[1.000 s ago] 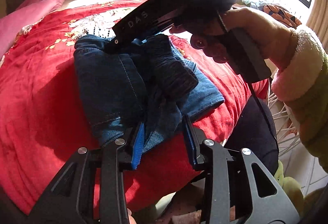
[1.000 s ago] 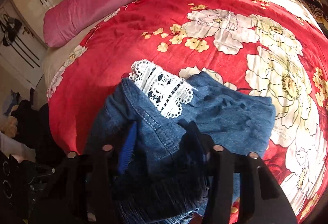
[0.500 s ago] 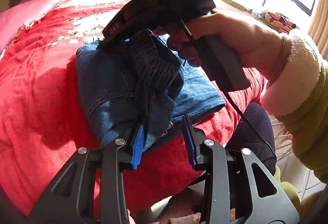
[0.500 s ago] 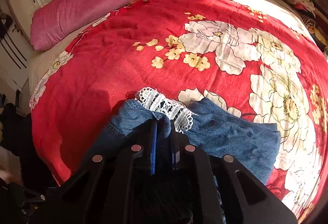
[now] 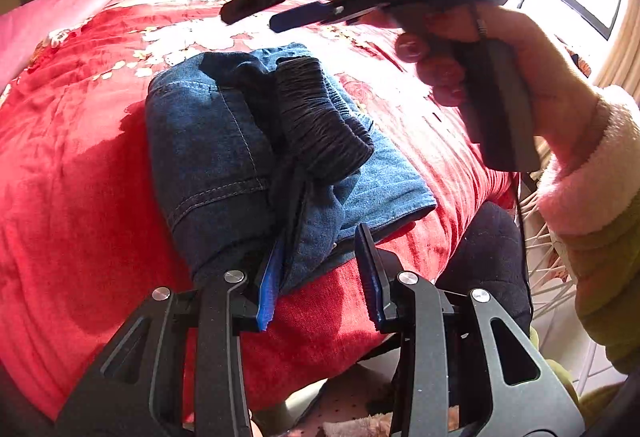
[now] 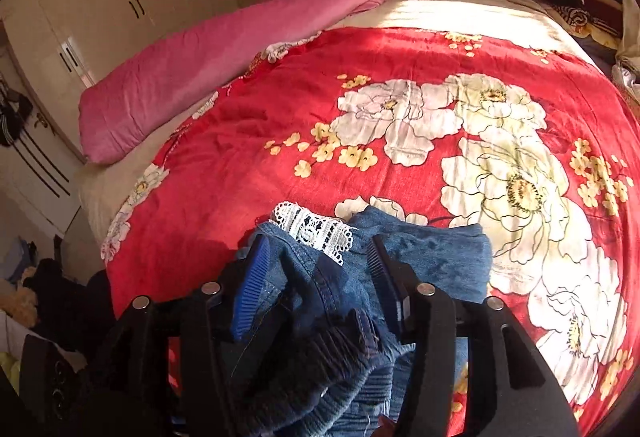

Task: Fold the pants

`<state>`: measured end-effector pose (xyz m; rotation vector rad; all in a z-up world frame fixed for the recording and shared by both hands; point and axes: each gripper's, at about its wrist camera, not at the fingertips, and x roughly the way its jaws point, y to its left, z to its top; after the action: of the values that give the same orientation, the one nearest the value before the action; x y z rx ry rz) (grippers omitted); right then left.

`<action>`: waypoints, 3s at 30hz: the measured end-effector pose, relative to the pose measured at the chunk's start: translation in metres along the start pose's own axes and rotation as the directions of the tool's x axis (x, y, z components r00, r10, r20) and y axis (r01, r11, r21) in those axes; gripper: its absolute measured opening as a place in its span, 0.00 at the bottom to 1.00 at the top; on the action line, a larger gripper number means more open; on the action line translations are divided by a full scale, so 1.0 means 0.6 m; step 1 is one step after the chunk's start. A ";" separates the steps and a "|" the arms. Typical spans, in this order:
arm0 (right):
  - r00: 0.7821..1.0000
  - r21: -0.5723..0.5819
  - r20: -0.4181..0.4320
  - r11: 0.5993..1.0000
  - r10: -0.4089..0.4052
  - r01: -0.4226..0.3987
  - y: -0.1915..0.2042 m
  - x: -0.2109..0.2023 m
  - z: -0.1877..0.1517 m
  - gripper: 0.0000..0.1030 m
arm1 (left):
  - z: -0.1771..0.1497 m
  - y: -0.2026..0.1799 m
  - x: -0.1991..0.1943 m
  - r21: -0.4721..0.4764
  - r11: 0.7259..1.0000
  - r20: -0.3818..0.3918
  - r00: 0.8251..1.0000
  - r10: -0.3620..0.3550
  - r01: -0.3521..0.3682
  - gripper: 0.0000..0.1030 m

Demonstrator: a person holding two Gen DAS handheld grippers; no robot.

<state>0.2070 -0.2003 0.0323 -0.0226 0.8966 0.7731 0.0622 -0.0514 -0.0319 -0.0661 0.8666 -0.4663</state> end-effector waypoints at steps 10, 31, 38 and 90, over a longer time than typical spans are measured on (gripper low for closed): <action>0.999 -0.028 -0.050 1.000 -0.004 0.002 0.015 -0.027 -0.081 0.59 | 0.000 0.001 -0.006 -0.014 1.000 0.004 1.000 -0.002 0.002 0.26; 1.000 0.149 0.027 0.989 -0.013 0.009 -0.026 -0.084 -0.126 0.70 | 0.007 -0.006 -0.046 -0.032 0.999 0.054 0.998 0.011 -0.009 0.46; 0.989 0.162 0.137 0.986 -0.056 0.033 -0.035 -0.159 -0.128 0.76 | 0.023 0.006 -0.087 -0.051 0.997 0.123 0.990 0.065 -0.059 0.61; 0.998 0.315 0.042 0.949 -0.037 0.022 -0.107 -0.016 -0.209 0.83 | 0.060 0.116 0.065 -0.198 0.948 -0.030 0.968 0.248 -0.249 0.90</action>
<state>0.1561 -0.2939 -0.0600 0.2626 0.9635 0.5935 0.1367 -0.0099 -0.0534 -0.1387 0.9105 -0.1418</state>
